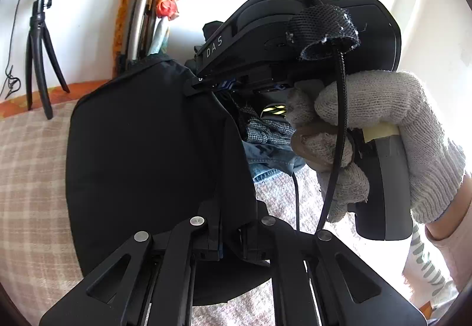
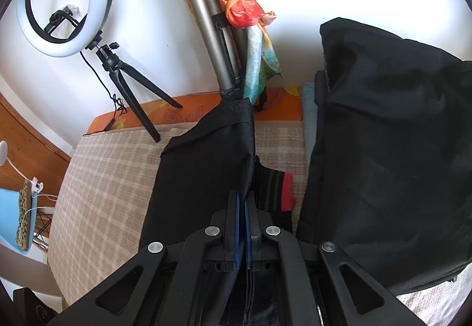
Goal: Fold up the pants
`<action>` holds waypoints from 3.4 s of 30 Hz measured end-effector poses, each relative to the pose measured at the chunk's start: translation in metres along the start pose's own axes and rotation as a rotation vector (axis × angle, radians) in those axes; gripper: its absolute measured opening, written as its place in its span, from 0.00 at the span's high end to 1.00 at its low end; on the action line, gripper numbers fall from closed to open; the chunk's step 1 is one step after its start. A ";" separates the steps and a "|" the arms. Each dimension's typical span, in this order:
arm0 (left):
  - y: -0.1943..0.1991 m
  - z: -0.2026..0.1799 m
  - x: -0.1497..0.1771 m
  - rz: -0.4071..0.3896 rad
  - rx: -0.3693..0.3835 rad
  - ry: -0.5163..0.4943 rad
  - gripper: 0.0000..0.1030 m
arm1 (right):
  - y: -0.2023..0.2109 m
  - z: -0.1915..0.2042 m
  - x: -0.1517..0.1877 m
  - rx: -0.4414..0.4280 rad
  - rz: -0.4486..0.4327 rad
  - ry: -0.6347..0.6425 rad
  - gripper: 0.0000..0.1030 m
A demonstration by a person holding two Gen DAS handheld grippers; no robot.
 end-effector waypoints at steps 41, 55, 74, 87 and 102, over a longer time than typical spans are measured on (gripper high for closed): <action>0.021 0.151 0.015 0.135 0.060 0.341 0.51 | -0.002 -0.057 0.126 -0.321 0.021 -0.134 0.38; -0.028 0.168 -0.012 0.149 0.120 0.389 0.51 | -0.039 -0.051 0.104 -0.384 0.023 -0.120 0.35; -0.039 0.162 -0.022 0.094 0.137 0.364 0.66 | -0.045 -0.040 0.118 -0.441 0.027 -0.075 0.72; 0.009 0.133 -0.015 0.086 0.116 0.274 0.92 | 0.005 0.002 0.135 -0.451 0.027 -0.033 0.94; 0.000 0.111 0.060 0.232 0.104 0.210 0.74 | -0.012 -0.014 0.188 -0.353 0.091 -0.005 0.47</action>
Point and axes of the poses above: each gripper's, at about its wrist camera, not at the fingertips, and y roughly against the way its jaws point, z to its left, x to its underside, the point moved 9 cm from there along -y, roughly the way its jaws point, and after that the axes turned 15 degrees about z, right-handed, at the moved point
